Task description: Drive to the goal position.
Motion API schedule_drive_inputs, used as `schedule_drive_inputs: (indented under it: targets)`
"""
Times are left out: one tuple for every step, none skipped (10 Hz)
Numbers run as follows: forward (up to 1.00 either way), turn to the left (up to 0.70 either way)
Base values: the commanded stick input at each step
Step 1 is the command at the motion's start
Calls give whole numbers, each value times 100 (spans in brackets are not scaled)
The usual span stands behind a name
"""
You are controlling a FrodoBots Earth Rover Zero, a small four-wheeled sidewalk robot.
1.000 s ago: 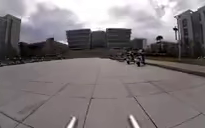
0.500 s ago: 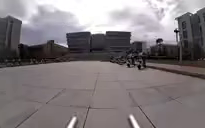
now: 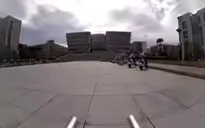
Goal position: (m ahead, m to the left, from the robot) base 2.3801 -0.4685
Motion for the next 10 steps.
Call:
schedule_drive_inputs:
  targets:
    - [70, 22]
    - [70, 26]
    - [70, 30]
    - [70, 34]
    - [70, 38]
    - [70, 39]
    - [70, 39]
    - [70, 39]
    - [70, 39]
    - [70, 39]
